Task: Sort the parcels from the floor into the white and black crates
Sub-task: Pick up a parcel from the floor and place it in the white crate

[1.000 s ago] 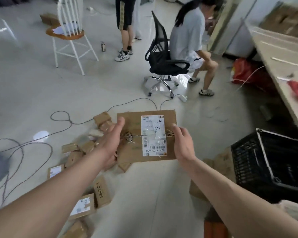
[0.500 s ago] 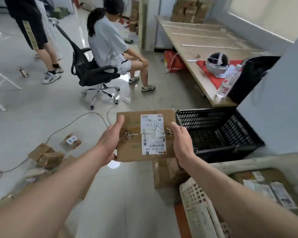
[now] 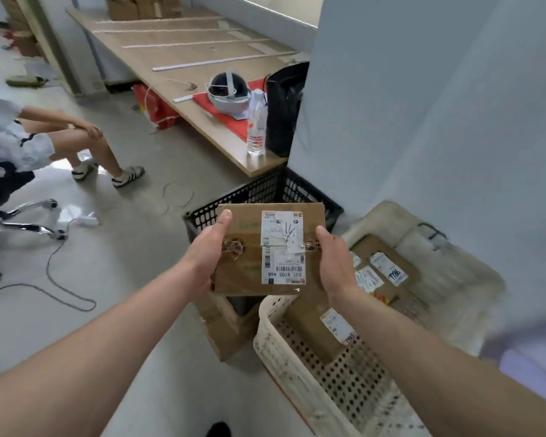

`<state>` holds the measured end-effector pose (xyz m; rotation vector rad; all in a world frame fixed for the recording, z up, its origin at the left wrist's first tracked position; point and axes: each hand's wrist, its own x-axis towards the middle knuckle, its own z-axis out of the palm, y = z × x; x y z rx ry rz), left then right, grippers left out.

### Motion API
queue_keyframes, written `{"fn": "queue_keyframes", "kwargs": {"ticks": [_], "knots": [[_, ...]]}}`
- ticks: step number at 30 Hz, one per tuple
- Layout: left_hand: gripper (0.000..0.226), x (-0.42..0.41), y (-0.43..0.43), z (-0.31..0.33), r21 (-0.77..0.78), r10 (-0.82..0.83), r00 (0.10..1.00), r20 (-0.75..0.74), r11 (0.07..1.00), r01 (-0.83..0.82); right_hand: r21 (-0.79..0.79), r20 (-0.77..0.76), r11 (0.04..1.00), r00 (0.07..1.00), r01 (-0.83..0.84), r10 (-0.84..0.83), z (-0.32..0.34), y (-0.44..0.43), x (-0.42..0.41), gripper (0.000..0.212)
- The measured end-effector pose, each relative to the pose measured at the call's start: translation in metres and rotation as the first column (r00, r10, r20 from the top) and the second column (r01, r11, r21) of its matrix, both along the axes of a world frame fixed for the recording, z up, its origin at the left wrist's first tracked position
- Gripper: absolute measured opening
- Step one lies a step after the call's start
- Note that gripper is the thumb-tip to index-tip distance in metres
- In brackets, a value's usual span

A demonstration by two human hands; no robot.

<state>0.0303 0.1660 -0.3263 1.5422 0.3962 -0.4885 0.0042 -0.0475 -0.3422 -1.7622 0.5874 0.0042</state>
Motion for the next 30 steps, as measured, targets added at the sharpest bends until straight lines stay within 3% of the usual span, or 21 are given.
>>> {"fn": "queue_keyframes", "kwargs": {"ticks": [3,6,11,13,16,17,22,25,30], "knots": [[0.073,0.029,-0.031,-0.003,-0.022,-0.142,0.99,-0.011,0.99,0.141,-0.02,-0.014,0.993,0.993,0.115,-0.115,-0.01,-0.032,0.006,0.078],[0.093,0.05,-0.059,-0.01,-0.012,-0.263,0.964,-0.039,0.965,0.263,-0.003,-0.018,0.968,0.968,0.251,-0.251,-0.013,-0.056,-0.001,0.079],[0.067,0.057,-0.116,-0.013,-0.023,-0.427,0.901,-0.082,0.904,0.426,0.001,-0.039,0.903,0.902,0.43,-0.429,-0.026,-0.09,-0.032,0.062],[0.068,0.054,-0.135,-0.016,0.009,-0.486,0.869,-0.094,0.872,0.489,0.017,-0.061,0.866,0.865,0.499,-0.497,-0.036,-0.105,-0.044,0.059],[0.107,0.057,-0.163,-0.037,0.053,-0.524,0.841,-0.136,0.844,0.534,0.006,-0.097,0.827,0.823,0.563,-0.56,-0.046,-0.128,-0.057,0.053],[0.111,0.057,-0.171,-0.042,0.057,-0.538,0.831,-0.145,0.833,0.55,0.006,-0.102,0.818,0.814,0.575,-0.572,-0.049,-0.135,-0.06,0.053],[0.075,0.048,-0.213,-0.042,0.081,-0.575,0.801,-0.166,0.802,0.592,0.025,-0.145,0.804,0.798,0.594,-0.585,-0.064,-0.17,-0.073,0.046],[0.059,0.047,-0.239,-0.047,0.072,-0.604,0.773,-0.196,0.777,0.625,0.009,-0.169,0.804,0.793,0.595,-0.585,-0.072,-0.191,-0.076,0.053],[0.056,0.048,-0.273,-0.049,0.089,-0.619,0.761,-0.194,0.761,0.642,0.011,-0.224,0.815,0.796,0.579,-0.562,-0.076,-0.222,-0.072,0.054]]}}
